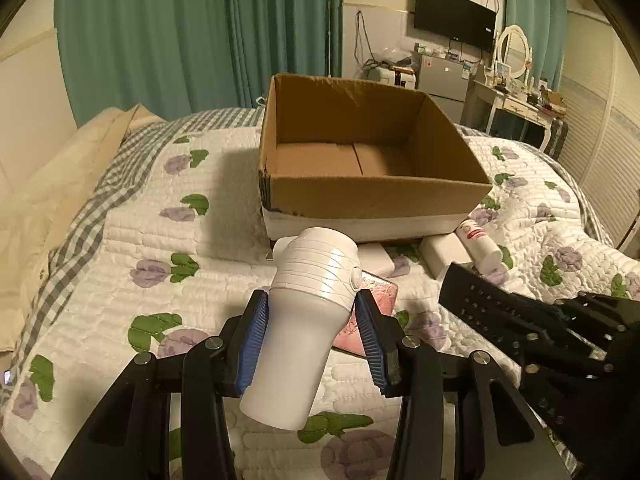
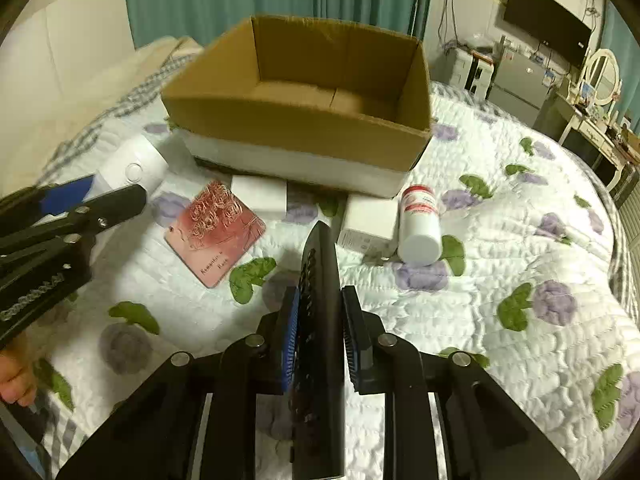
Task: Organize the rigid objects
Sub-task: 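Lower the hair dryer and remote into the box and open both tools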
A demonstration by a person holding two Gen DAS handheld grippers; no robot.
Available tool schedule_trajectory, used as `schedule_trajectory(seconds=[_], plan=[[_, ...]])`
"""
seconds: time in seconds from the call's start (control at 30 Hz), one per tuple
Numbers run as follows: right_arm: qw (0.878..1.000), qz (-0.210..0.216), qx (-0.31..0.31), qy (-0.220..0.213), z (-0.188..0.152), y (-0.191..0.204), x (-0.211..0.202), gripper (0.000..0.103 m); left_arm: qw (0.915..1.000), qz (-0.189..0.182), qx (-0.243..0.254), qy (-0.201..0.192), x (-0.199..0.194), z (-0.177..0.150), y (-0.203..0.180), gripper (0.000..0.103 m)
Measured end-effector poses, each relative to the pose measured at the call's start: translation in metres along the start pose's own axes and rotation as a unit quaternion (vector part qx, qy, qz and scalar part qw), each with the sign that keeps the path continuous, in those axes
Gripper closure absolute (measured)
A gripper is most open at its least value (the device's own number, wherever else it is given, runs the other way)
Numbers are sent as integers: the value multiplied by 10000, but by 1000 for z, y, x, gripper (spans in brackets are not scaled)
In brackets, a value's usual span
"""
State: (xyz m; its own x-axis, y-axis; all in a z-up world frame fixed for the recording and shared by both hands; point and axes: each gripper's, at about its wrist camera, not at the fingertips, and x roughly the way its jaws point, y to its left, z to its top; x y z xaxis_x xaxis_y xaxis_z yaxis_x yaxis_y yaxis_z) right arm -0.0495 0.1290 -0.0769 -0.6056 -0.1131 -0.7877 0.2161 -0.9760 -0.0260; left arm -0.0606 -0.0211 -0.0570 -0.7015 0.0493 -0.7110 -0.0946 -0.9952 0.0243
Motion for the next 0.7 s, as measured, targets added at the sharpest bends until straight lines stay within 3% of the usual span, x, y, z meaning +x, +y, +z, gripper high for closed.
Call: schedule_trajectory(seconds=[0.2,0.4,0.7], plan=[[9988,8,-47,-485,19,-7,-36,82,9997,-76,5,-211,-20,18,-5,57],[9944,24,-113,-1048,67,-18,-62,82,9989,-111,94,-445,-29,58,-11,57],[9883,44,-32,-1526,140,-43,-47,82,9980,-101,227,-586,6,126,-24,57]])
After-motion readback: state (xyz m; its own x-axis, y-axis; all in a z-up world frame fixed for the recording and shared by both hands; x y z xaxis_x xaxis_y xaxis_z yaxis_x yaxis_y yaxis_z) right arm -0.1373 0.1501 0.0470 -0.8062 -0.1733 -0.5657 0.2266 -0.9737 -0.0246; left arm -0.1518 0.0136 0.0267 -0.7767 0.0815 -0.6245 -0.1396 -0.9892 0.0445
